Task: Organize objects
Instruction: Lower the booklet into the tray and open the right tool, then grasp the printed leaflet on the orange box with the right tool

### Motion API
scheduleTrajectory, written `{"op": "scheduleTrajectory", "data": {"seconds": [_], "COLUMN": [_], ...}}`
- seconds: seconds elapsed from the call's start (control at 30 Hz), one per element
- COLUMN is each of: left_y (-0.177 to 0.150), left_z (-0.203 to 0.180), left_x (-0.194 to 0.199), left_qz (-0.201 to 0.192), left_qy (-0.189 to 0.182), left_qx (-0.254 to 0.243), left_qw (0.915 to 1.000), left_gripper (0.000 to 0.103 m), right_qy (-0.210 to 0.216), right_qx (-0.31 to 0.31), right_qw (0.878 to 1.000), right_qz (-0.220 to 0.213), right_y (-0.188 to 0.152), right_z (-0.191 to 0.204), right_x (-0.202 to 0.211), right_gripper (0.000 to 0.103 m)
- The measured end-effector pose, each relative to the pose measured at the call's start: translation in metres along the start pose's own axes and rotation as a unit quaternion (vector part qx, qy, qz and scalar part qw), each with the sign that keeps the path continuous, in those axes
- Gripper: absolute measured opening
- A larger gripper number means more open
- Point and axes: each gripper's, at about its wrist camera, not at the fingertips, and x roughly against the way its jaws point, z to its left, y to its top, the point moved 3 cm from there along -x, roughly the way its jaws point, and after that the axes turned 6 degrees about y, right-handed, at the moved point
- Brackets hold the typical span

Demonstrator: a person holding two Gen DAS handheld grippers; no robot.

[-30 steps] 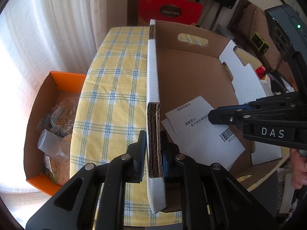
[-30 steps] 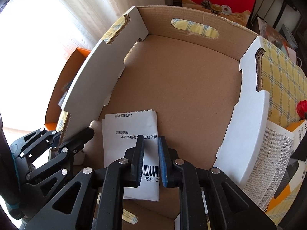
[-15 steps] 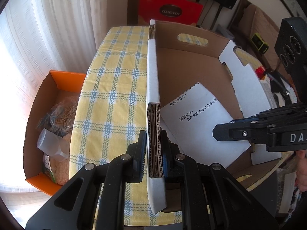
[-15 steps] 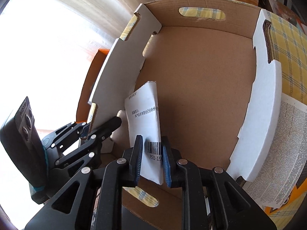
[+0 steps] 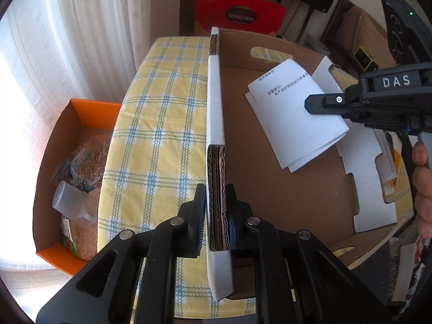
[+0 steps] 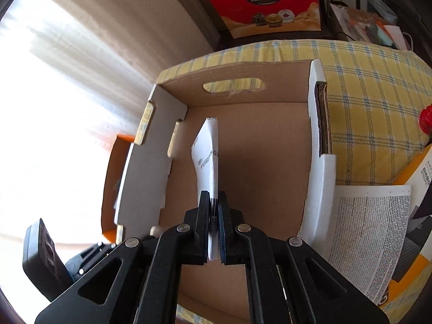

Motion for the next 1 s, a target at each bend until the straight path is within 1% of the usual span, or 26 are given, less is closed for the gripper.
{"op": "scheduleTrajectory", "data": {"seconds": [0.07,0.23,0.3,0.37,0.57,0.63,0.67,0.7,0.77,0.83,0.93,1.0], "left_y": [0.000,0.000,0.000,-0.001,0.000,0.000,0.000,-0.001,-0.001,-0.002,-0.002,-0.003], "left_z": [0.000,0.001,0.001,0.001,0.001,0.001,0.001,0.001,0.001,0.000,0.000,-0.001], "left_x": [0.000,0.000,0.000,0.000,0.000,-0.001,-0.001,-0.002,-0.003,-0.004,-0.005,-0.004], "left_qz": [0.000,0.001,0.001,0.002,0.001,0.002,0.002,0.003,0.004,0.006,0.007,0.008], "left_qy": [0.000,0.002,0.002,0.001,0.003,0.004,0.005,0.004,0.004,0.005,0.006,0.006], "left_qx": [0.000,-0.001,0.000,0.001,0.000,-0.002,-0.003,-0.002,-0.001,-0.002,-0.003,-0.003], "left_qw": [1.0000,1.0000,1.0000,1.0000,1.0000,1.0000,1.0000,1.0000,1.0000,1.0000,1.0000,0.9999], "left_gripper": [0.013,0.013,0.013,0.013,0.013,0.013,0.013,0.013,0.013,0.013,0.013,0.013], "right_qy": [0.012,0.034,0.042,0.046,0.015,-0.006,-0.017,-0.029,-0.055,-0.069,-0.067,-0.077], "right_qx": [-0.028,-0.088,-0.112,-0.115,-0.082,-0.051,-0.040,-0.030,-0.006,0.016,0.046,0.071], "right_qw": [0.999,0.995,0.992,0.992,0.996,0.999,0.999,0.999,0.998,0.997,0.997,0.995], "right_qz": [-0.011,-0.034,-0.036,-0.031,-0.015,0.008,0.017,0.024,0.027,0.018,0.007,-0.005], "right_y": [0.009,0.027,0.030,0.030,0.022,0.019,0.018,0.016,0.013,0.012,0.010,0.009], "right_z": [-0.009,-0.013,-0.022,-0.022,-0.013,-0.007,-0.005,-0.003,0.001,0.005,0.011,0.016], "right_x": [0.001,-0.008,-0.016,-0.022,-0.030,-0.034,-0.035,-0.035,-0.031,-0.021,-0.001,0.016], "right_gripper": [0.004,0.004,0.004,0.006,0.013,0.020,0.028,0.031,0.043,0.051,0.051,0.051]}}
